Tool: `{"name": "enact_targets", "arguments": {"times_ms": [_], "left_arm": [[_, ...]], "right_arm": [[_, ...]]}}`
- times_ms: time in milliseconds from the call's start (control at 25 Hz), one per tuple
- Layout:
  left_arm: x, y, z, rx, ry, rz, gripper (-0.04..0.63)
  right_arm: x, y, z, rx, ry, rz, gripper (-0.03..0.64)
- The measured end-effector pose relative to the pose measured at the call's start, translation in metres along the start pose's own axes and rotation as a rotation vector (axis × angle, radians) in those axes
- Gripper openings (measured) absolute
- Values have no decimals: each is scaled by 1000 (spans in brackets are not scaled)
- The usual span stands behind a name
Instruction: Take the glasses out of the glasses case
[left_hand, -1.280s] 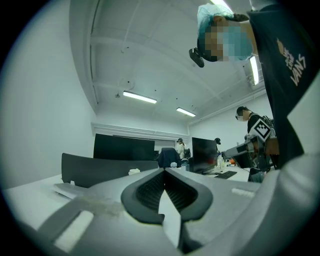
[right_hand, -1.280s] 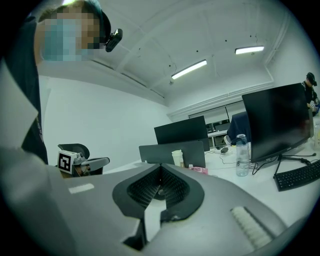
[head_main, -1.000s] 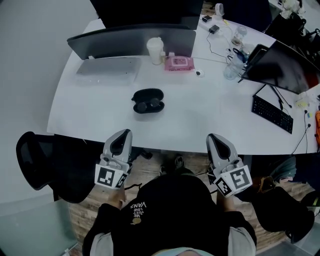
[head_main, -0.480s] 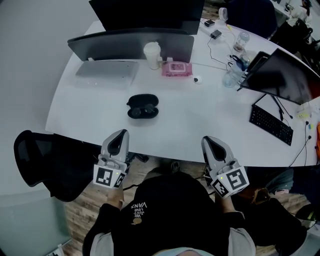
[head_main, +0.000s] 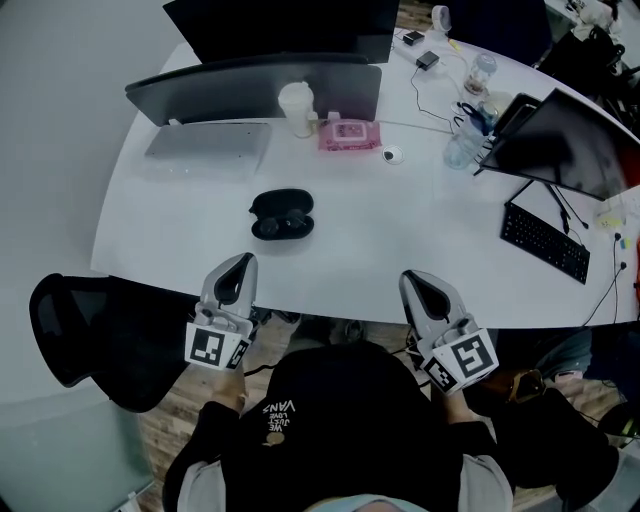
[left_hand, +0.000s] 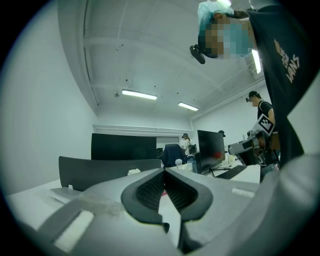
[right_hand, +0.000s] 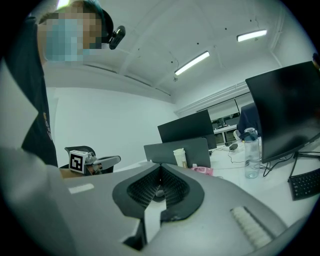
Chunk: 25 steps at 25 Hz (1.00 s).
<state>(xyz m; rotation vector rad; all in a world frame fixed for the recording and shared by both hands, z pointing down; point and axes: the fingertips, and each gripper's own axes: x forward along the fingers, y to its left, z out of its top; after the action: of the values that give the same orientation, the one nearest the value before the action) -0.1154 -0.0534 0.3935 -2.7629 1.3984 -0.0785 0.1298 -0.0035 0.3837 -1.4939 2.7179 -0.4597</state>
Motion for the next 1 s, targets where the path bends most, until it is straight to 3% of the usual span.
{"name": "enact_targets", "arguments": {"times_ms": [1000], "left_arm": [[75,49,-2,47,20,-225,2]], "right_arm": [[24,-8,5,51,-54,-234,-1]]}}
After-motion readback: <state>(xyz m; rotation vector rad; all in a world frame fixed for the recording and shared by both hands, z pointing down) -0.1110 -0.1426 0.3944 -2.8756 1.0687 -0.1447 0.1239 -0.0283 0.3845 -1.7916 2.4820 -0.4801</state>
